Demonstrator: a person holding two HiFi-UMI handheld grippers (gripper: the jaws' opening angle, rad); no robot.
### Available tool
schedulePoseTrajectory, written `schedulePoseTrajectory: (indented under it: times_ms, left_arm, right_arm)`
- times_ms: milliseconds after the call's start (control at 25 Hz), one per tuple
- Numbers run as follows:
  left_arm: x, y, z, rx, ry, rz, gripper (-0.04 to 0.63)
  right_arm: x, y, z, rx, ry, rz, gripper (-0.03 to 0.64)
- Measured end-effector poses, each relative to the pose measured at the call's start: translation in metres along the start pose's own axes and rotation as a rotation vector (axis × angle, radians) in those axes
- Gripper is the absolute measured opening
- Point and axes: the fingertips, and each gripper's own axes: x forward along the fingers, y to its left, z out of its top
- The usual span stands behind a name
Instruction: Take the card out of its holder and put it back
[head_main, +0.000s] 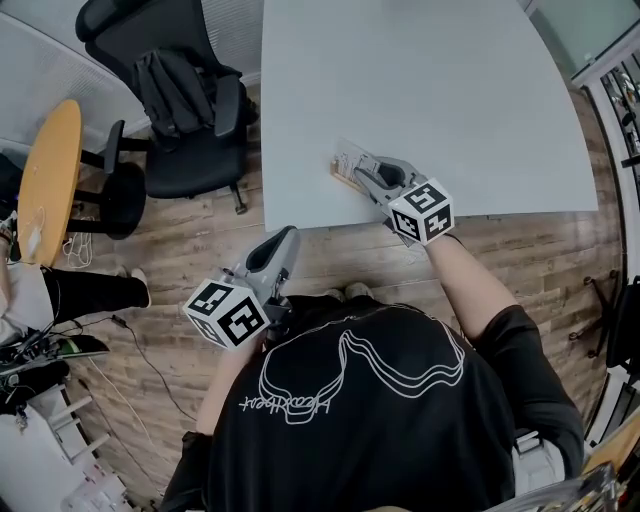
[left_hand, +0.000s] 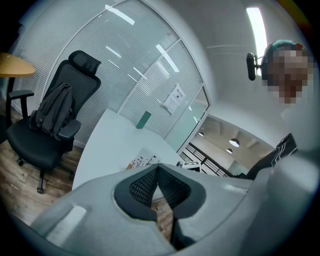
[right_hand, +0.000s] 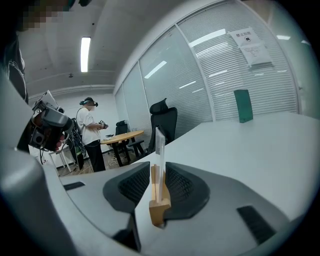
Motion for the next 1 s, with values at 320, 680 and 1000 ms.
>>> schedulePoseTrajectory:
  times_ms: [320, 680, 1000]
  left_arm:
    - [0.000, 0.010, -0.001, -0.021, -0.001, 0.023, 0.014]
    - [-0.003, 0.012, -0.004, -0.024, 0.001, 0.038, 0.014]
    - [-0.010, 0.015, -0.009, -0.038, 0.006, 0.061, 0.014]
  right_arm:
    - [0.006, -0.002, 0.002, -0.010, 0.002, -0.015, 0.060]
    - [0.007, -0.001, 0.001, -0.033, 0.003, -0.007, 0.031]
    - [0.006, 0.002, 0.003, -0.037, -0.006, 0.002, 0.026]
